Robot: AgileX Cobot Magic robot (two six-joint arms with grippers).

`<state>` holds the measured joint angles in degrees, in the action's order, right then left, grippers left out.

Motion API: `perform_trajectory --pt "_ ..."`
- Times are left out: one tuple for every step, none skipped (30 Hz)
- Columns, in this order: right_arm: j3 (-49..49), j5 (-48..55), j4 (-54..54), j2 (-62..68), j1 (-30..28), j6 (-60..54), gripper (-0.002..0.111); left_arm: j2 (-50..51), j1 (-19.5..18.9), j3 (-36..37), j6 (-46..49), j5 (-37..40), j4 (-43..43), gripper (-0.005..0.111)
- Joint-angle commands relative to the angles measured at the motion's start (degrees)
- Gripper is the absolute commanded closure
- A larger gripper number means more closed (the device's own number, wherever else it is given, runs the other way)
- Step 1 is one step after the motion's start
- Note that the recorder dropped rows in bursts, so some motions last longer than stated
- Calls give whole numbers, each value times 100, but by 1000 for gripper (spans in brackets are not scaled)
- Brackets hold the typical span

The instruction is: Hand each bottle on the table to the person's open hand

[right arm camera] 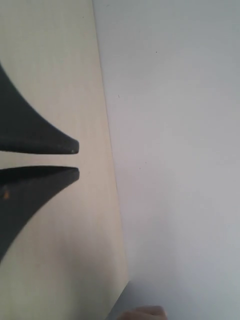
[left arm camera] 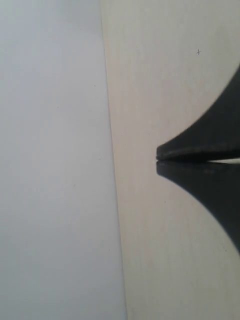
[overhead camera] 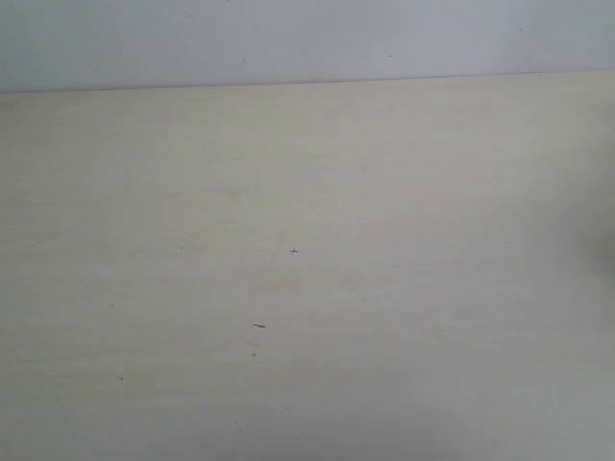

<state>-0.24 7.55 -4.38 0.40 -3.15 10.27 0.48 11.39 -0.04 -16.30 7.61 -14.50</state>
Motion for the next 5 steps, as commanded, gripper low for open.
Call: perform_trajectory --pt "24 -9 -7 -40 -32 32 97 -5 -9 4 -40 1 12 107" --pt "24 -9 -7 -40 -32 32 97 -5 -9 4 -40 1 12 107" --pt "24 -9 -7 -40 -32 32 97 -5 -9 4 -40 1 12 107" --pt "24 -9 -7 -40 -32 32 97 -5 -9 4 -40 1 12 107" --pt "24 -9 -7 -40 -32 32 97 -5 -9 4 -40 1 12 107"
